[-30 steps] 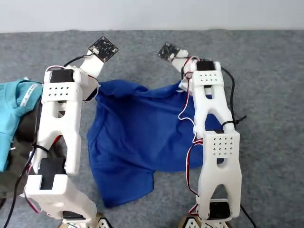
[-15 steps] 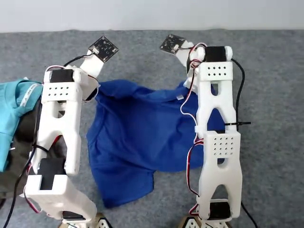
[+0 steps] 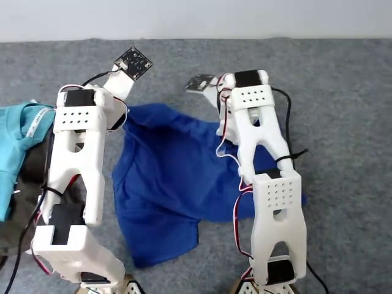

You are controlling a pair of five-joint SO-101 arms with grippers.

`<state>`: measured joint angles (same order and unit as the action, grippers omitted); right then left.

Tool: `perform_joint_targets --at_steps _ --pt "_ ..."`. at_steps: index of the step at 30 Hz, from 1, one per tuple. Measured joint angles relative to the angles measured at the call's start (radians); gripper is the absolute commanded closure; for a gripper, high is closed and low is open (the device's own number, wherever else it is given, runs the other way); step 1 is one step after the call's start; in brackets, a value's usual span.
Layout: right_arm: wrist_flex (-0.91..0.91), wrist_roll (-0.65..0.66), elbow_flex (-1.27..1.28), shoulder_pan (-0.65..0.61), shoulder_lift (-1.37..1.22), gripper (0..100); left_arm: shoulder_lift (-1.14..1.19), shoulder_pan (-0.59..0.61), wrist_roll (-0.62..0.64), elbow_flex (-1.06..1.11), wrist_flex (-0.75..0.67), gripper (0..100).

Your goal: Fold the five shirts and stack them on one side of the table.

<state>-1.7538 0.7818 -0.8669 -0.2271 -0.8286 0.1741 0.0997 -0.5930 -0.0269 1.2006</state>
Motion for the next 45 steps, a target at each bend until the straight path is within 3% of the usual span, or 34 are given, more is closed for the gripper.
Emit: perform_joint_targets --at_steps 12,21,34,40,45 --pt "0.0 -0.017 0.0 0.014 0.0 70.1 0.0 0.0 0.0 0.0 0.0 99" --pt "0.12 -0.018 0.002 0.115 0.0 70.1 0.0 0.0 0.0 0.0 -0.003 99" --pt "0.215 -0.018 0.003 0.133 -0.1 70.5 0.0 0.0 0.0 0.0 -0.003 99" --pt "0.216 -0.017 -0.002 0.137 -0.13 91.3 0.0 0.0 0.0 0.0 -0.003 99" --pt "0.175 0.008 -0.11 0.138 -0.132 94.0 0.0 0.0 0.0 0.0 -0.003 99"
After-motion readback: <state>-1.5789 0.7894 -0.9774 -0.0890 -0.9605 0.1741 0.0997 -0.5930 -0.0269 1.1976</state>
